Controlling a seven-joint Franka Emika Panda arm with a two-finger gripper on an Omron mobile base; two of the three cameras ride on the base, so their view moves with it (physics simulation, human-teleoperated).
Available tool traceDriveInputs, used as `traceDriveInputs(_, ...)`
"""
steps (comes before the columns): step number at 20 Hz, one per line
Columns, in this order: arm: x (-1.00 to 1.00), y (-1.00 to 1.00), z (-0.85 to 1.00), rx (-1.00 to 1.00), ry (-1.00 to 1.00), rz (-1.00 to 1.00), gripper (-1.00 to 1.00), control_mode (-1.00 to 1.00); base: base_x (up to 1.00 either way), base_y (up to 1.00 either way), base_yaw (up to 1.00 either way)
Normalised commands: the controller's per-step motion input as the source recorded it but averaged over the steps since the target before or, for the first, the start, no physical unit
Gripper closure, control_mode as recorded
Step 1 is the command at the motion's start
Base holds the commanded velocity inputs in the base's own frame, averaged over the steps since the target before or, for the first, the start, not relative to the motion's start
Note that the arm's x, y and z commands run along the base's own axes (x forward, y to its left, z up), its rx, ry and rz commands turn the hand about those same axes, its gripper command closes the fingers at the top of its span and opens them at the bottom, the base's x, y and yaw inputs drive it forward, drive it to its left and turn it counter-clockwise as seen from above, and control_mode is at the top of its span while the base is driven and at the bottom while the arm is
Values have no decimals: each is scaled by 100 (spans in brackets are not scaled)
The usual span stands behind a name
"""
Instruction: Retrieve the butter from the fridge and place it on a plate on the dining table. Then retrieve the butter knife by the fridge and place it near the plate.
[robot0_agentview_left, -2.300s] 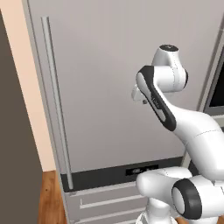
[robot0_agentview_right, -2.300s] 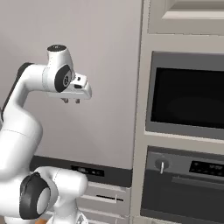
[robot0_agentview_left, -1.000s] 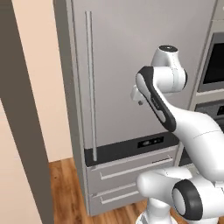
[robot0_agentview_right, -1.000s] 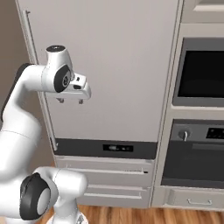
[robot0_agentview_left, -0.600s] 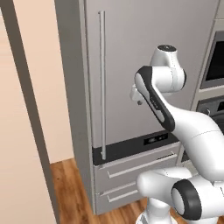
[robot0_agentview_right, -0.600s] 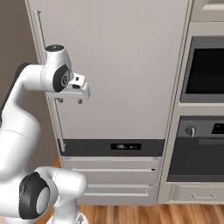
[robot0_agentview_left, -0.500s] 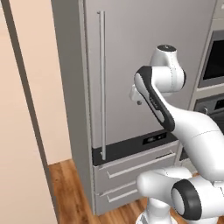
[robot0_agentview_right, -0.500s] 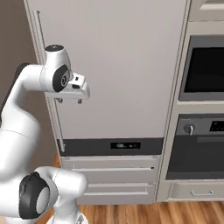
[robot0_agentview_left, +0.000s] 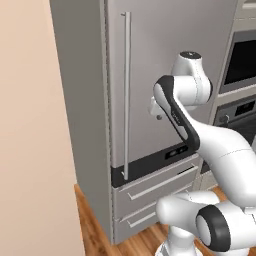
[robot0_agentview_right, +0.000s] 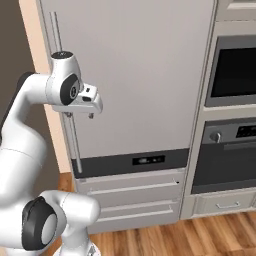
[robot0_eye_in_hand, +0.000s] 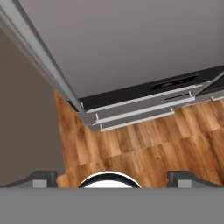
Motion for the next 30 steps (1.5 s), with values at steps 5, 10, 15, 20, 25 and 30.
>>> traceDriveInputs(5,0,0,0,0,0,0,-100,100,-33,37,-22)
traceDriveInputs(10,0,0,0,0,0,0,-100,100,-34,24,-11)
traceDriveInputs(15,0,0,0,0,0,0,-100,100,-6,6,-1)
traceDriveInputs(20,0,26,-3,8,-2,1,-100,-100,0,6,0)
traceDriveInputs(25,18,33,0,5,-4,6,-100,-100,0,0,0)
traceDriveInputs(30,23,13,3,0,-18,9,-100,-100,0,0,0)
